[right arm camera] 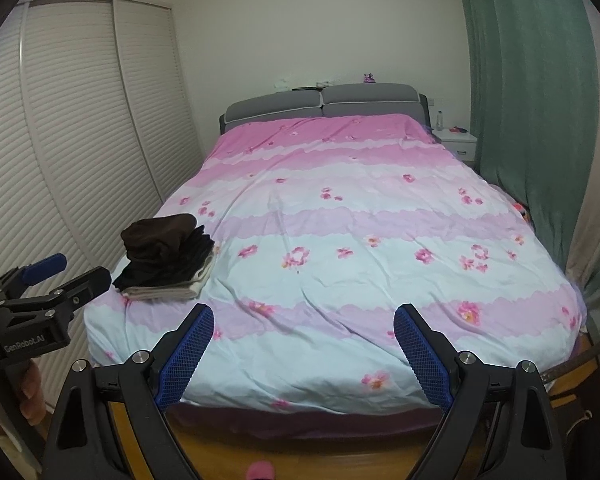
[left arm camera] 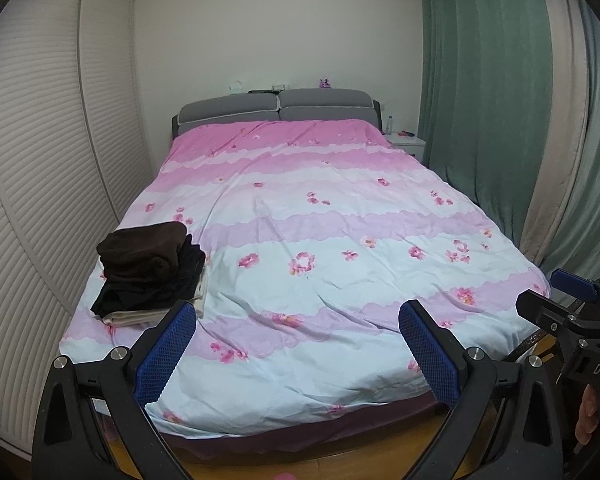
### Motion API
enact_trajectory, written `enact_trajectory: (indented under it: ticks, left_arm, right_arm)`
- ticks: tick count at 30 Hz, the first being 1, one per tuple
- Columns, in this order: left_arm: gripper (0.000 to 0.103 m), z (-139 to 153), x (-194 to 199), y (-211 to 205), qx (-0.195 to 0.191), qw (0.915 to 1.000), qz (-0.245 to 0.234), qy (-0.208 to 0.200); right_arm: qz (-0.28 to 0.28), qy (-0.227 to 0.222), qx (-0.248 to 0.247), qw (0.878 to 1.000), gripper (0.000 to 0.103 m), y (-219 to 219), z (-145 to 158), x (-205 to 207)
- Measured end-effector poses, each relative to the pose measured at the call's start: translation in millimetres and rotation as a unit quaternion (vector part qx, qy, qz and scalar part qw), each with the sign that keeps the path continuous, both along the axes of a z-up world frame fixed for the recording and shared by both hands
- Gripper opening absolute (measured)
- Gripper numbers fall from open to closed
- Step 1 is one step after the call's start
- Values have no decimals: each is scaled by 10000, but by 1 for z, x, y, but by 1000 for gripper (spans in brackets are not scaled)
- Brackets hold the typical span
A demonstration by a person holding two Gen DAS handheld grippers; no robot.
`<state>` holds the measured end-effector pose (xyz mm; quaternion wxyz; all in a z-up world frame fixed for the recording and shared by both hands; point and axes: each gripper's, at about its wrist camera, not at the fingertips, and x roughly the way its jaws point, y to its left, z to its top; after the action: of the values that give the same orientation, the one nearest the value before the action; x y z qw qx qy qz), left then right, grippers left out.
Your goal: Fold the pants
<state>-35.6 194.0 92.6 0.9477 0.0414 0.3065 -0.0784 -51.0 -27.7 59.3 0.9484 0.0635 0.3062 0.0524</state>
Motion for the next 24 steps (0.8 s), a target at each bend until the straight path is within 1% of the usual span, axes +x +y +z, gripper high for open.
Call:
enact_trajectory:
  ticks: [16,24]
  left_arm:
    - [103,3,3,-2,-55,10000,29,-34]
    - [103,4,-1,-7,-57,10000,-42,-58]
  right_arm:
    - [-55,6,-25,10000,92,-3,1,0]
    - [-86,-2,-39,10000,92,-4,0,0]
